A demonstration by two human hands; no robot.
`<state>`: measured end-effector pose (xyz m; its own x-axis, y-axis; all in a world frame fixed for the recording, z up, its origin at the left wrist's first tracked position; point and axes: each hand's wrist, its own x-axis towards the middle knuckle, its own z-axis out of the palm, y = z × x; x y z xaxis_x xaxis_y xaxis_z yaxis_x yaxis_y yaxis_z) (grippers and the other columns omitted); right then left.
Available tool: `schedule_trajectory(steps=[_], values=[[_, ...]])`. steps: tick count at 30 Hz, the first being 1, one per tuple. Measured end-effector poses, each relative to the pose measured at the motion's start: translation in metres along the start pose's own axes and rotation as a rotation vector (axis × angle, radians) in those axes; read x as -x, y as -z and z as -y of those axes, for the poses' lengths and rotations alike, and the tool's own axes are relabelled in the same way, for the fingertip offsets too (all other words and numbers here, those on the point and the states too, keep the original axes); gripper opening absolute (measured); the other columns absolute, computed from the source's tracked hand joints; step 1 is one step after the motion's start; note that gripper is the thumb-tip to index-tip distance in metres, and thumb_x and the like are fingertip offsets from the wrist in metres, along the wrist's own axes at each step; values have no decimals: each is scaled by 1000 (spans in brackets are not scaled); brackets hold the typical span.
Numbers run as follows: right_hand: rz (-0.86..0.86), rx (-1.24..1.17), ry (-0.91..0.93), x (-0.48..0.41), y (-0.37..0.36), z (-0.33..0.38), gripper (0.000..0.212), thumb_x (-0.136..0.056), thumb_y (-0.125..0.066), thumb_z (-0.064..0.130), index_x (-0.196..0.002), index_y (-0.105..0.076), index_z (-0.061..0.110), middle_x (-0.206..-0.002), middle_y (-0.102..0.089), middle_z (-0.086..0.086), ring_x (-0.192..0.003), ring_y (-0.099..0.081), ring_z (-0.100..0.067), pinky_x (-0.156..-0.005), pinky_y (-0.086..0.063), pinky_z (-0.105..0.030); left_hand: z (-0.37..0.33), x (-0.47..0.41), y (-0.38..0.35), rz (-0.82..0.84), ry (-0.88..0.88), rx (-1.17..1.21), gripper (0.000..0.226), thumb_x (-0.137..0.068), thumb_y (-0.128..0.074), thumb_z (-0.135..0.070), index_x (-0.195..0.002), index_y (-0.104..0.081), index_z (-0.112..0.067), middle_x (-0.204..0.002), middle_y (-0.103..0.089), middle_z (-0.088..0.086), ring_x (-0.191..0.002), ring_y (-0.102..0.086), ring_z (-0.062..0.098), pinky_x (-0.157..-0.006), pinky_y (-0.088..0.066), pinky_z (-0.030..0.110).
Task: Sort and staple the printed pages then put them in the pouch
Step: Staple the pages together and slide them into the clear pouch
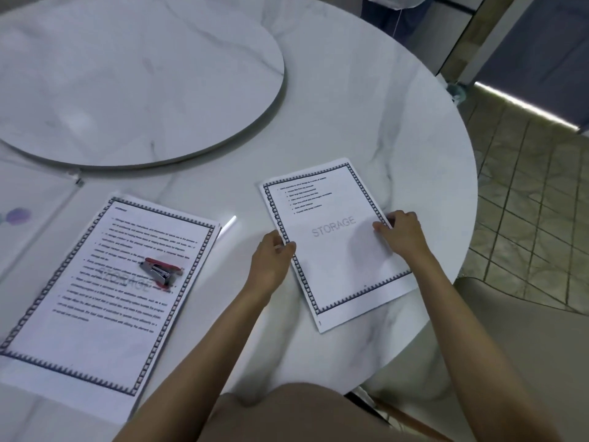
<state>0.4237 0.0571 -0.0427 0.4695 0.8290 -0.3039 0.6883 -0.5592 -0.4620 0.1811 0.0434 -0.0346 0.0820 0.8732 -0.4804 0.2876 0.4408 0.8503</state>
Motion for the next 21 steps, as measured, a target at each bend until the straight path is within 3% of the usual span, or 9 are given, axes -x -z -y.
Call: schedule_trajectory(steps=[4,6,8,11,14,17,19,21], values=[[26,-40,-49,4,2,1,35,-92,-53,28,-111,-58,-1,-112,-61,-18,-113,-52,-36,-83,-39,-31,0,-5,2,-2,46,35,37,-95,-49,-18,-131,-43,-13,-104,-50,-4,-105,-53,22,-92,-42,31],[27,-86,-67,11,2,0,27,-93,-52,25,-103,-61,2,-99,-65,-14,-112,-53,-35,-77,-36,-28,3,-10,1,5,39,6,15,-93,-48,-13,-107,-49,-17,-88,-50,-5,-93,-52,22,-88,-45,35],[16,-122,-88,17,2,-2,29,-92,-52,22,-107,-61,-1,-110,-64,-17,-113,-53,-34,-77,-34,-26,5,-14,1,13,33,-43,4,-91,-47,-10,-88,-49,-13,-75,-45,-3,-80,-49,21,-78,-48,34],[33,-112,-106,29,-6,-6,28,-92,-52,20,-106,-62,-3,-113,-62,-21,-108,-55,-35,-75,-34,-25,6,-15,1,56,39,-82,9,-91,-46,-8,-92,-54,-11,-74,-46,-2,-67,-47,14,-60,-44,20],[-21,-88,-122,41,-17,-9,35,-90,-55,21,-116,-56,-3,-125,-46,-26,-119,-43,-40,-95,-37,-33,8,-10,-1,80,50,-134,10,-90,-46,-10,-97,-53,-7,-96,-46,9,-62,-43,12,-46,-36,13],[-57,-105,-120,53,-23,-3,47,-88,-60,18,-127,-45,-1,-134,-32,-23,-126,-31,-38,-103,-29,-34,9,-6,-2,62,20,-187,27,-91,-45,-12,-116,-46,0,-118,-37,14,-66,-44,10,-47,-37,15],[-74,-107,-126,57,-25,2,55,-85,-64,18,-130,-41,-2,-136,-29,-22,-126,-32,-38,-104,-28,-34,11,-5,-1,52,-7,-189,28,-92,-43,-12,-118,-44,1,-119,-31,10,-68,-43,8,-49,-39,13],[-82,-80,-147,58,-26,6,59,-82,-67,19,-130,-40,-3,-135,-32,-22,-125,-33,-38,-104,-29,-36,11,-5,1,56,-11,-176,29,-92,-44,-12,-119,-43,-2,-119,-33,7,-71,-44,9,-62,-40,20]])
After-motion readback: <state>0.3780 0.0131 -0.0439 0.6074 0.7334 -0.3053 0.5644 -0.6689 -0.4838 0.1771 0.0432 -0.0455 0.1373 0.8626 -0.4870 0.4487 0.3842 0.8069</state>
